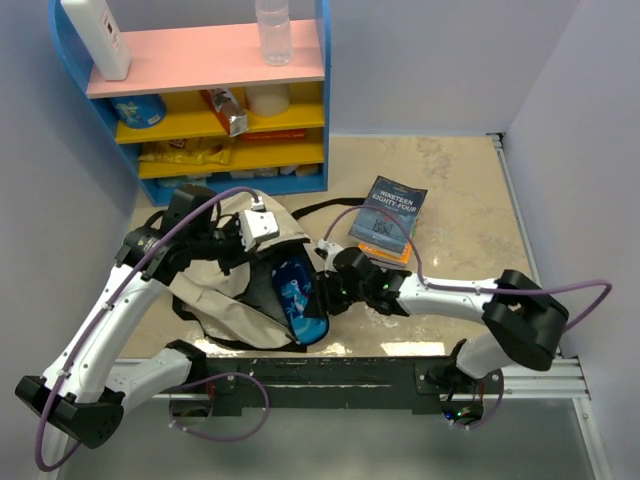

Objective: Pack the student bag
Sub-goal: Place the stationery in the student bag.

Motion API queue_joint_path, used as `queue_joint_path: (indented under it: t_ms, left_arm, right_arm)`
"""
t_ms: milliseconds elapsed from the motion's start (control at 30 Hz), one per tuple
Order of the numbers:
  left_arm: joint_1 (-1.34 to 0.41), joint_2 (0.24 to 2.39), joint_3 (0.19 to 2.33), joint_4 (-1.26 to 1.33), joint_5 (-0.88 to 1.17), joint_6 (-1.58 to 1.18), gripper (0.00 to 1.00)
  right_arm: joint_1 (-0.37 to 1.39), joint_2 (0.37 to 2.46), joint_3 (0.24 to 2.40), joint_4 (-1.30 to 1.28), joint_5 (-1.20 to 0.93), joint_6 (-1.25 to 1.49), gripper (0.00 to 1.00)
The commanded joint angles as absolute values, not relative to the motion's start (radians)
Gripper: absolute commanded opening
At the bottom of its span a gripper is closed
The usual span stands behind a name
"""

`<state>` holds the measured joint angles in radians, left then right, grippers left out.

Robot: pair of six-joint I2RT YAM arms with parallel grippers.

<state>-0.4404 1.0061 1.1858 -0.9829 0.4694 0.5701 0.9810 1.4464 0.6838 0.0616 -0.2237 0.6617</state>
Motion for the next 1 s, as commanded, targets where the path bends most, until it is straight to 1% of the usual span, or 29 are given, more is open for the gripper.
queue_joint_path:
  t_ms: [0,167,267,333,367,433,500,533,567,633,667,733,767,800,967]
  left_arm:
    - [-0.439,0.997,1.281,-0.992,0.652,0.641,0.0]
    - [-0.44,0.986,1.255,-1.074,0.738,0.71,0.0]
    - [-0.443,0.977,1.224,-1.088,0.733,0.726,0.0]
    - [-0.442,0.974,1.207,-1.092,0.732,0.729,0.0]
    - [-0.442,0.971,1.204,-1.092,0.733,0.73,0.0]
    - [-0.442,0.968,1.198,-1.092,0.741,0.732,0.0]
    - [-0.443,0.968,1.198,-1.091,0.742,0.732,0.0]
    - [-0.443,0.968,1.198,-1.092,0.741,0.732,0.0]
    - [-0.443,0.968,1.198,-1.094,0.739,0.735,0.0]
    - [-0.445,0.968,1.195,-1.094,0.738,0.736,0.0]
    - [-0.443,0.968,1.195,-1.094,0.738,0.735,0.0]
    - [-0.443,0.971,1.192,-1.092,0.738,0.735,0.0]
    - [-0.443,0.971,1.19,-1.089,0.738,0.733,0.0]
    - [-0.443,0.973,1.186,-1.088,0.739,0.732,0.0]
    - [-0.443,0.982,1.178,-1.075,0.738,0.729,0.0]
  right_arm:
    - [0.988,1.567,0.846,0.066,-0.23,0.582,0.07]
    - [0.963,1.638,1.001,0.005,-0.16,0.515,0.04]
    - [0.919,1.654,1.055,0.017,-0.121,0.506,0.03]
    - [0.881,1.673,1.068,0.032,-0.103,0.497,0.05]
    - [0.87,1.684,1.086,0.032,-0.091,0.492,0.1]
    - [0.856,1.71,1.11,0.014,-0.008,0.463,0.11]
    - [0.856,1.742,1.132,0.018,0.066,0.422,0.19]
    - [0.857,1.753,1.143,0.009,0.104,0.416,0.26]
    - [0.856,1.778,1.167,0.003,0.176,0.411,0.4]
    - [0.865,1.79,1.184,-0.055,0.266,0.402,0.53]
    - [0.868,1.79,1.187,-0.066,0.337,0.402,0.67]
    - [0.88,1.773,1.178,-0.086,0.377,0.411,0.75]
    - [0.884,1.761,1.158,-0.087,0.393,0.414,0.77]
    - [0.896,1.731,1.146,-0.084,0.434,0.417,0.78]
    - [0.917,1.623,1.065,-0.071,0.497,0.445,0.8]
